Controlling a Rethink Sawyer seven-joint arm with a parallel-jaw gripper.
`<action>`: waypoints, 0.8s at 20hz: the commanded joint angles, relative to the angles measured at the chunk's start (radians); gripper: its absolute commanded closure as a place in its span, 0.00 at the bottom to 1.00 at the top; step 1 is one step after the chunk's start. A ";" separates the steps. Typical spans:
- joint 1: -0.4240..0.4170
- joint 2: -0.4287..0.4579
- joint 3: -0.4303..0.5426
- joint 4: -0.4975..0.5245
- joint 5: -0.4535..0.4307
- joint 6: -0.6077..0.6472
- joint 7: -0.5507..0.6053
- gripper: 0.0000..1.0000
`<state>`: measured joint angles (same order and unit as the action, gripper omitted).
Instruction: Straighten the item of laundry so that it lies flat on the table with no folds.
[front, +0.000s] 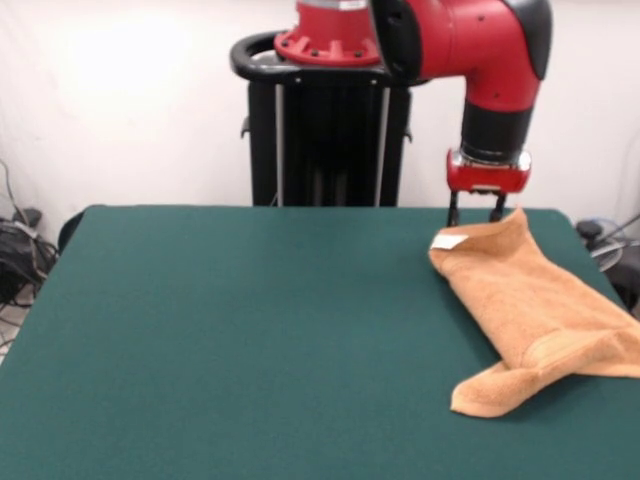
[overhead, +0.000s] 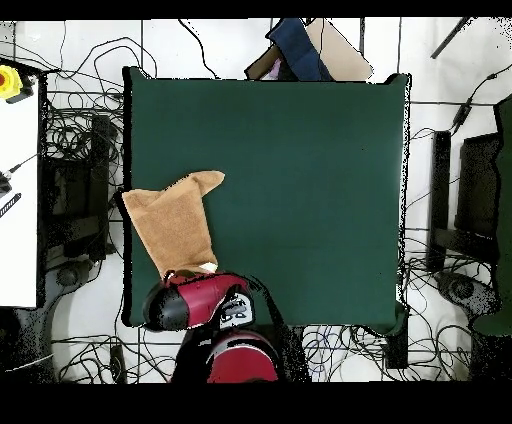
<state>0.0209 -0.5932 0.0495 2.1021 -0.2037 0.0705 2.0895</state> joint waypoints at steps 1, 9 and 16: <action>0.005 -0.049 -0.004 -0.073 0.093 0.098 0.151 0.00; -0.006 0.020 0.068 -0.167 0.168 0.048 0.167 0.00; 0.098 0.065 -0.010 -0.298 0.275 0.093 0.184 0.00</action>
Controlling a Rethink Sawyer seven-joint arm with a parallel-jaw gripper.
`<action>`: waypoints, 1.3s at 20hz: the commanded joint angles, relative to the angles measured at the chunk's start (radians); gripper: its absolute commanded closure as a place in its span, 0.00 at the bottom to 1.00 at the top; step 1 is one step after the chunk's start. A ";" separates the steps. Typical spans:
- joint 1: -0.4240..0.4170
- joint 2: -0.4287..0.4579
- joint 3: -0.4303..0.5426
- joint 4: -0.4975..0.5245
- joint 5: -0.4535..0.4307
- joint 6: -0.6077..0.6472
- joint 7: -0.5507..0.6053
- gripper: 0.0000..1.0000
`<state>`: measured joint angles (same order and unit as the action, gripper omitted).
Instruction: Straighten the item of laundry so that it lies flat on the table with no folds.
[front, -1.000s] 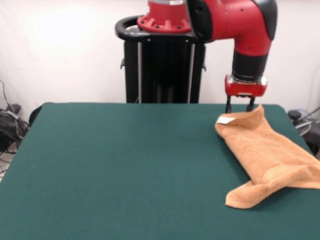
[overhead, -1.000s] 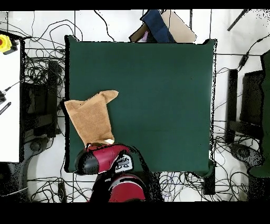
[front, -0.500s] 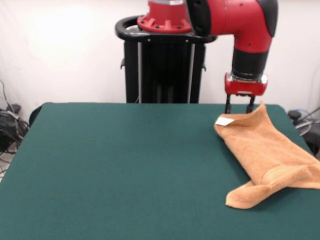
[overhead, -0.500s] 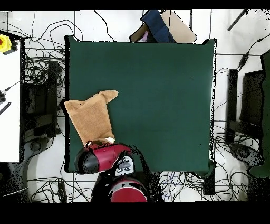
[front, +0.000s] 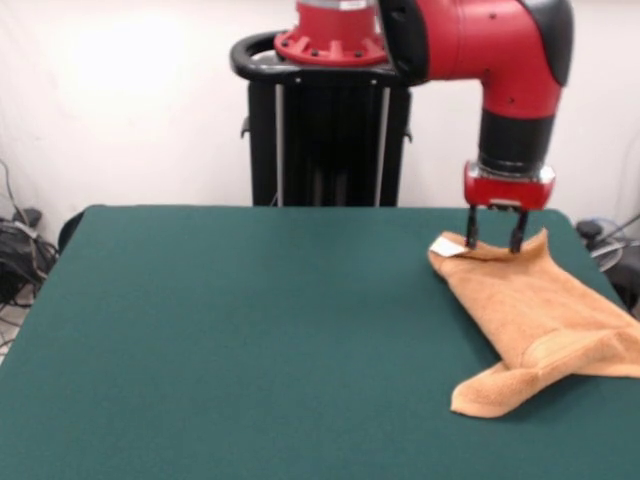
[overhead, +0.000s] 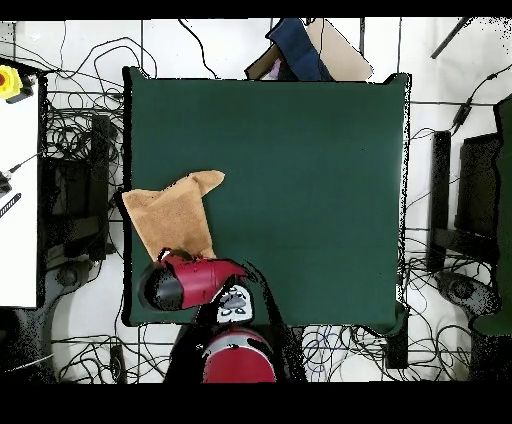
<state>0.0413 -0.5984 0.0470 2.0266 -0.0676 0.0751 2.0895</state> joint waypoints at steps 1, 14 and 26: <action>0.095 0.093 -0.028 -0.252 0.153 0.091 0.183 0.00; 0.181 0.093 -0.173 -0.422 0.185 0.383 0.155 0.00; 0.184 -0.002 -0.201 -0.329 0.121 0.439 0.121 0.00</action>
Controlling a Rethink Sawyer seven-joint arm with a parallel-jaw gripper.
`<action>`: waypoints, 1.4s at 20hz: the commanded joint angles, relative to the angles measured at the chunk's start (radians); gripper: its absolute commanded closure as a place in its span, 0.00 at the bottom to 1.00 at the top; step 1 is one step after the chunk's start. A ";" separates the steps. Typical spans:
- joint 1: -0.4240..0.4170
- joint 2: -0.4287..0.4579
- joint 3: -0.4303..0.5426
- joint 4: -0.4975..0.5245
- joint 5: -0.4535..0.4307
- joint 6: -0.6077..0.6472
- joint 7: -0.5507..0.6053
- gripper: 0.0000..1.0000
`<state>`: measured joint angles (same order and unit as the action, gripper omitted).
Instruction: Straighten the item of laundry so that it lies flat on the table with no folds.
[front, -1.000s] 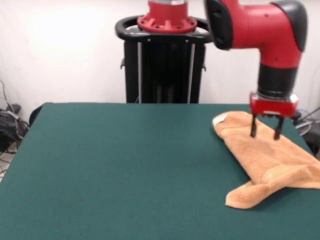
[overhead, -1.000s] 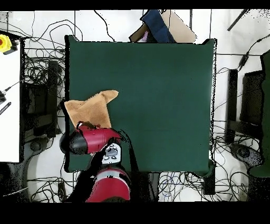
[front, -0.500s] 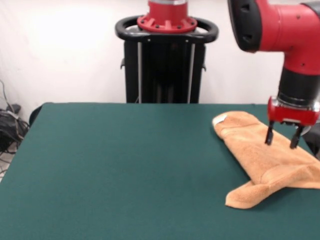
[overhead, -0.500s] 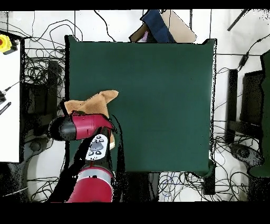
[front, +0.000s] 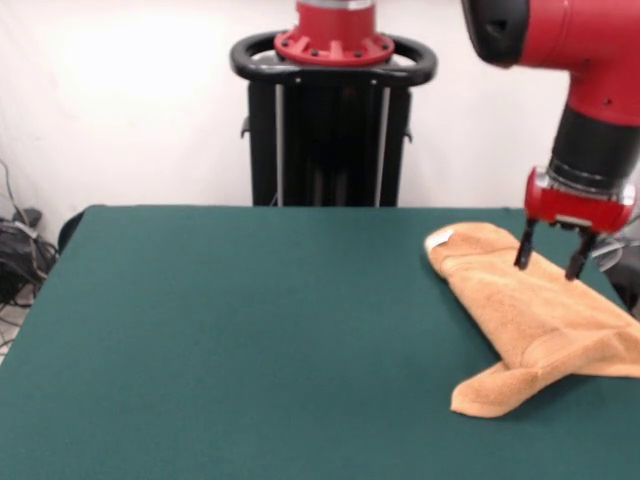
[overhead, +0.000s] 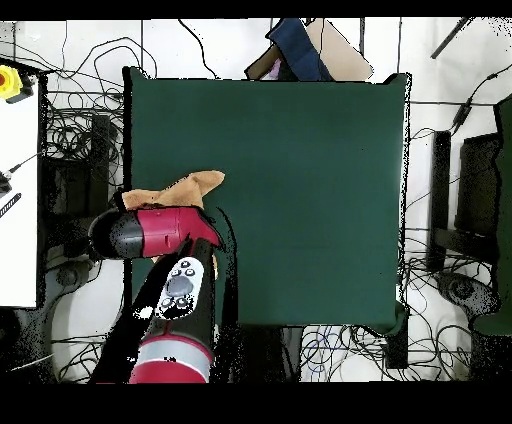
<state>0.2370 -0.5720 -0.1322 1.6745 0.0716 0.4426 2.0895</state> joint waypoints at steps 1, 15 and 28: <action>-0.029 -0.031 -0.005 0.054 -0.021 0.041 0.108 0.00; -0.056 0.113 -0.110 -0.138 0.013 -0.188 0.155 0.00; -0.121 0.218 -0.088 -0.271 0.038 -0.186 0.142 0.00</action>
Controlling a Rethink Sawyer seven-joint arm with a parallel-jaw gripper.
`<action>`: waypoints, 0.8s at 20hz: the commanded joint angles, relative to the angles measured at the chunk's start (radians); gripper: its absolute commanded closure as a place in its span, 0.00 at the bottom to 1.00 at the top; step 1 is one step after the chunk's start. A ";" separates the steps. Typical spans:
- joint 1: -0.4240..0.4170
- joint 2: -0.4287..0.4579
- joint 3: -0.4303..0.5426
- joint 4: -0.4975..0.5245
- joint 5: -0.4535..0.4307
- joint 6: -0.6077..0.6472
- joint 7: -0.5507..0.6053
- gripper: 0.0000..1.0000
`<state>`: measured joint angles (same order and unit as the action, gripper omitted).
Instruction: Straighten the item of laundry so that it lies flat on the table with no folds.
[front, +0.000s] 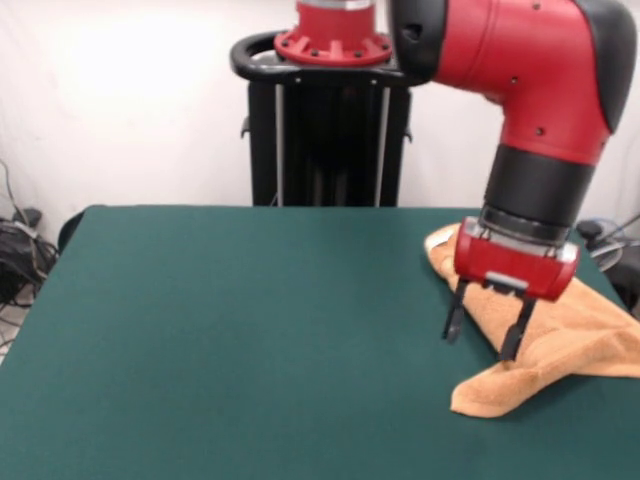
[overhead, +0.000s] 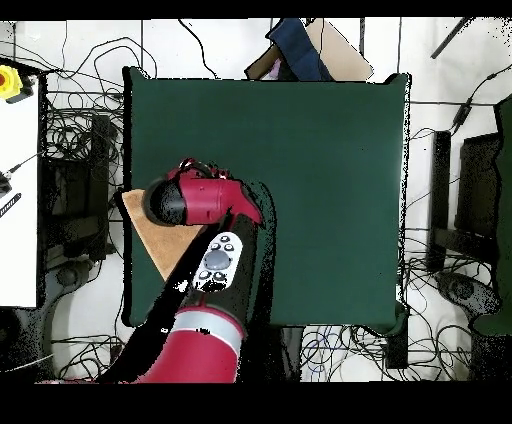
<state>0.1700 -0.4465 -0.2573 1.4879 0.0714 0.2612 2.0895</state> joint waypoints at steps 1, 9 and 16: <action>-0.052 0.105 0.038 -0.092 0.042 -0.002 0.148 0.00; -0.110 0.170 0.129 -0.065 0.046 0.020 0.123 0.00; -0.061 0.154 0.120 -0.023 0.093 0.098 0.192 0.00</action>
<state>0.0796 -0.3130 -0.2527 1.4170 0.0872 0.2612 2.0895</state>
